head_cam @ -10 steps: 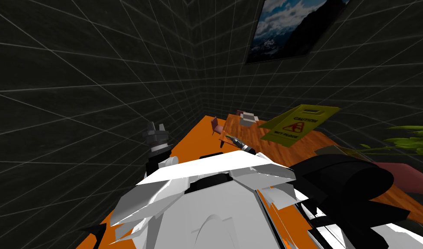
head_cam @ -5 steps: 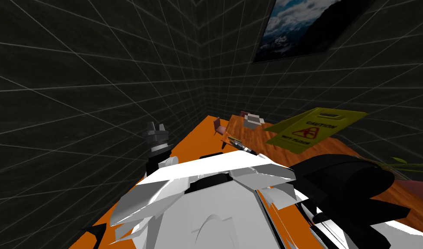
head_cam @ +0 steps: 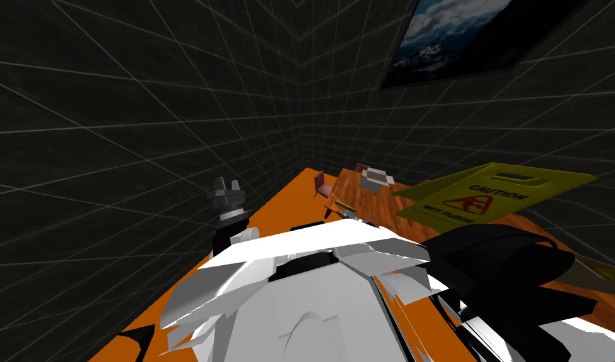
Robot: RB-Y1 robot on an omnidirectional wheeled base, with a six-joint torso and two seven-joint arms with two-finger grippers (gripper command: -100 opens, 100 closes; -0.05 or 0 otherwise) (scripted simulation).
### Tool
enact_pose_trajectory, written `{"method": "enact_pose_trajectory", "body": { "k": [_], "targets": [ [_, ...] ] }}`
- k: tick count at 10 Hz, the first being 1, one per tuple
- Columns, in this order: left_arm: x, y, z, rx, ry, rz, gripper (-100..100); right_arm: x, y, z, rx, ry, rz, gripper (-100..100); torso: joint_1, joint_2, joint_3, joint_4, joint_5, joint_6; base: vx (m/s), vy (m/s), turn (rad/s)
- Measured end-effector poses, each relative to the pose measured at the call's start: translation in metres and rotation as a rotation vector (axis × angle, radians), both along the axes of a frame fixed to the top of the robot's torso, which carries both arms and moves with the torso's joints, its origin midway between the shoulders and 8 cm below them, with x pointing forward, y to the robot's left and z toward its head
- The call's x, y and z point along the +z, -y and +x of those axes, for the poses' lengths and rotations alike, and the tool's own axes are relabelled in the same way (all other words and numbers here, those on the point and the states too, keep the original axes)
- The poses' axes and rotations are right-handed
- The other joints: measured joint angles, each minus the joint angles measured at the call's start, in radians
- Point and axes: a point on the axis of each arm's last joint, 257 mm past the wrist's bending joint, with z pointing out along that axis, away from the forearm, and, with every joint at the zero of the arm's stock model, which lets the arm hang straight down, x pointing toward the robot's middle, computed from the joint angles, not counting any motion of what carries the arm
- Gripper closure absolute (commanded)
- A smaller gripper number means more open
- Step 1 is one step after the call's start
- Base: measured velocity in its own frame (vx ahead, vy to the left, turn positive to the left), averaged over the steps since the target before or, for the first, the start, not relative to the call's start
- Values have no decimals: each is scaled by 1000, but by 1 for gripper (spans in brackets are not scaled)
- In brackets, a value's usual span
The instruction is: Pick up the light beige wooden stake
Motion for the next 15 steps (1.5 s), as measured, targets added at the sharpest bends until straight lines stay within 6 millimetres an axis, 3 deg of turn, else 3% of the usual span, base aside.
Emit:
{"method": "enact_pose_trajectory", "body": {
  "k": [8,12,15],
  "targets": [
    [0,0,0,0,0,0,0,-67,38,-58,65,-199,-152,-100,-1,0,0,0,0,-1,37,-8,127],
    [0,0,0,0,0,0,0,-106,70,-107,119,-332,-257,-100,-1,-2,-1,0,0,-1,59,-24,176],
    [0,0,0,0,0,0,0,-120,101,-145,146,-434,-335,-100,-1,-1,-1,0,0,0,46,-21,96]
  ]
}}
